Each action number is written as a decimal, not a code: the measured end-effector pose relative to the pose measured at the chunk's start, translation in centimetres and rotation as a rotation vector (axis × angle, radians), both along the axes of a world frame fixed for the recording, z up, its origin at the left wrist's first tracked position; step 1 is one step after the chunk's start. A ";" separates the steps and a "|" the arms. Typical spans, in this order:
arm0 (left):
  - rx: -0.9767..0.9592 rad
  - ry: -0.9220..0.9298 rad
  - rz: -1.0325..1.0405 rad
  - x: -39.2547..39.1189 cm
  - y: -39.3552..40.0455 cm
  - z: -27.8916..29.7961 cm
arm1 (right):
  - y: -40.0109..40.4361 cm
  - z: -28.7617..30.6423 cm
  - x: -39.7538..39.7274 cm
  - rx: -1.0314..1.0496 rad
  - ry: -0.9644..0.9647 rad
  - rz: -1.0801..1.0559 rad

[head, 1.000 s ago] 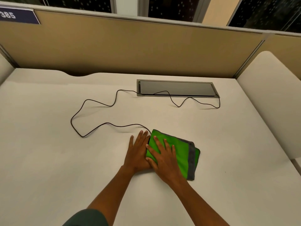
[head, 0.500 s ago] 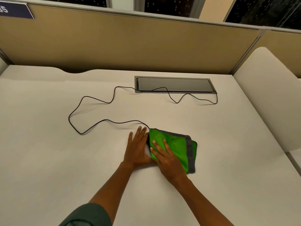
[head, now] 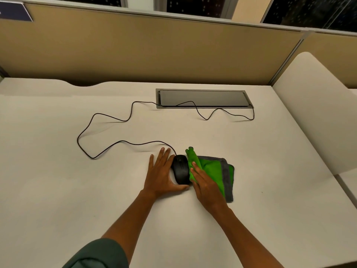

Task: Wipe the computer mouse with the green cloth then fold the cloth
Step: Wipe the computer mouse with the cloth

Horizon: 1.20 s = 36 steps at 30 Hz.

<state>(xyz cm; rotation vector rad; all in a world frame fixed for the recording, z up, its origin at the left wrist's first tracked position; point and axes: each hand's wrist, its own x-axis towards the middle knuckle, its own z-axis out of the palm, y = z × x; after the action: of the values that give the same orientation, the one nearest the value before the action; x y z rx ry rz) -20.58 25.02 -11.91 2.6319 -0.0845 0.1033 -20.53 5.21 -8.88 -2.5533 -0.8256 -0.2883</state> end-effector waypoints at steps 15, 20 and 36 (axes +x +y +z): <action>-0.021 0.026 -0.019 -0.2 0.1 1.0 | 1.3 -0.6 -3.7 0.126 0.060 0.037; -0.008 0.039 -0.035 -0.1 0.2 0.9 | 1.8 -0.4 -2.8 0.023 -0.010 0.108; -0.055 0.006 -0.019 0.0 0.1 0.5 | 0.7 -0.6 -3.5 -0.047 -0.046 0.155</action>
<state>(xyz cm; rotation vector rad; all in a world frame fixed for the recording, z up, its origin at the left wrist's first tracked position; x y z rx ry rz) -20.58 25.17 -11.45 2.5754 -0.1035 0.0901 -24.08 5.91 -9.51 -2.5165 -1.0529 -0.2825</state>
